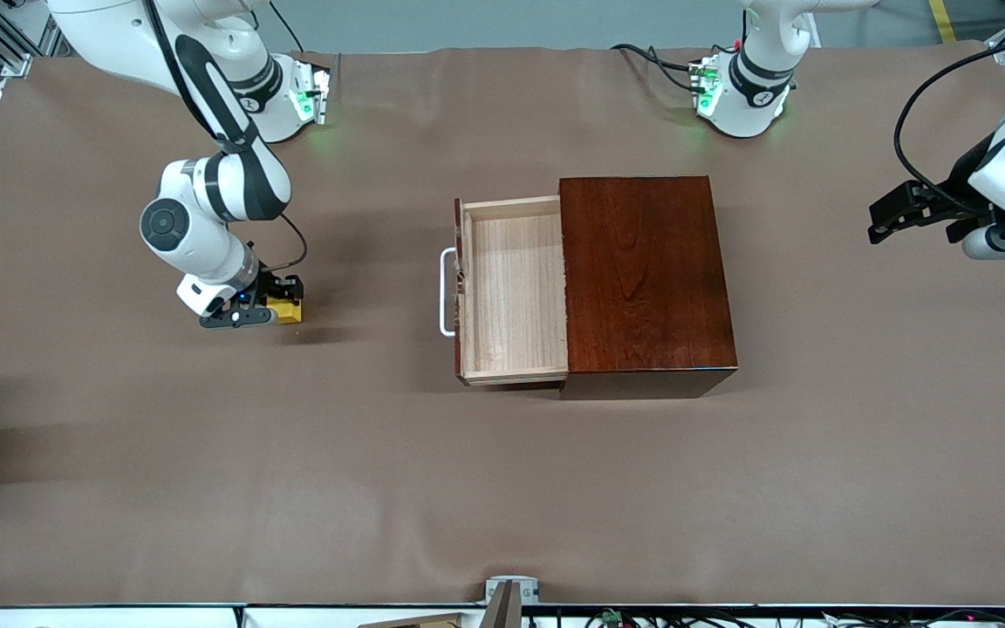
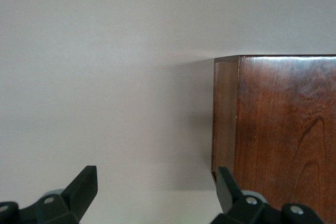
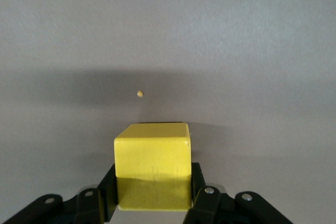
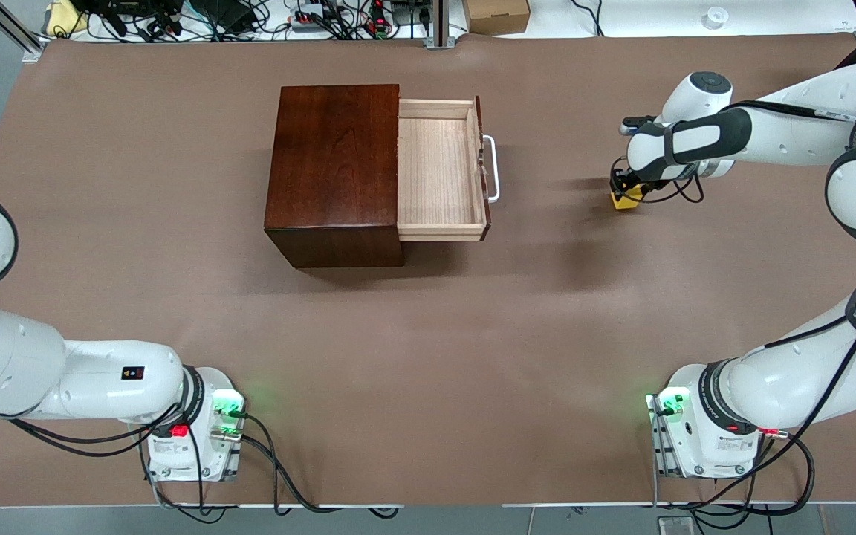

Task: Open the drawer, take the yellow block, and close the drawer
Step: 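Lift the yellow cube out and carry it beside the box, then set the cube on the table while the left gripper reaches the drawer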

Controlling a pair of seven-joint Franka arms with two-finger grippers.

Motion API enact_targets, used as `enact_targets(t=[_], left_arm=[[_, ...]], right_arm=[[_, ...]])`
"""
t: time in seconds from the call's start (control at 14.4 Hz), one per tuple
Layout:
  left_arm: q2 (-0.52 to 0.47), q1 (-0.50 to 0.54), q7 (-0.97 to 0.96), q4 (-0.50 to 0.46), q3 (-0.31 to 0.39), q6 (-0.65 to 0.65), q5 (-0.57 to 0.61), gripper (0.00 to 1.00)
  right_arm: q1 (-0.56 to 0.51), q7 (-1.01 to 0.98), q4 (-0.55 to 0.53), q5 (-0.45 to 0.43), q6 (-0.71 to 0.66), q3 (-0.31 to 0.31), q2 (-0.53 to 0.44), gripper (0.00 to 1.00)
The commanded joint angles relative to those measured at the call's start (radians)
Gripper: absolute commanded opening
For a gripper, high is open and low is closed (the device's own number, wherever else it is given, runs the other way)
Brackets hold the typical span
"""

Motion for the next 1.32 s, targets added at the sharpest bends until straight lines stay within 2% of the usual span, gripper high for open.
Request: enact_targets(t=[0.0,0.55,0.76,0.9,0.97,1.04,1.25], left_arm=[[0.006,0.009,0.014,0.013,-0.005,0.001,-0.003,1.0],[0.058,-0.008,-0.013,0.026,-0.012,-0.002,-0.017,1.0],[0.101,-0.028,-0.105,0.03,-0.046,0.001,-0.017,1.0],[0.127,-0.046,-0.205,0.03,-0.084,0.007,-0.013,1.0],[0.141,-0.061,-0.255,0.03,-0.094,0.009,-0.01,1.0],[0.152,-0.081,-0.301,0.032,-0.1,0.009,-0.008,1.0],[0.19,-0.156,-0.441,0.059,-0.1,0.01,-0.007,1.0]], right_arm=[[-0.039,-0.007,-0.056,-0.008,0.01,0.019,-0.059,0.11],[-0.025,-0.002,-0.059,0.021,-0.028,0.025,-0.062,0.13],[0.002,-0.001,-0.056,0.061,-0.028,0.03,-0.062,0.13],[0.024,-0.001,-0.054,0.089,-0.028,0.028,-0.062,0.2],[0.024,0.01,-0.054,0.101,-0.03,0.028,-0.06,0.51],[0.024,0.024,-0.049,0.133,-0.028,0.028,-0.053,1.0],[0.015,0.028,-0.016,0.166,-0.063,0.025,-0.06,1.0]])
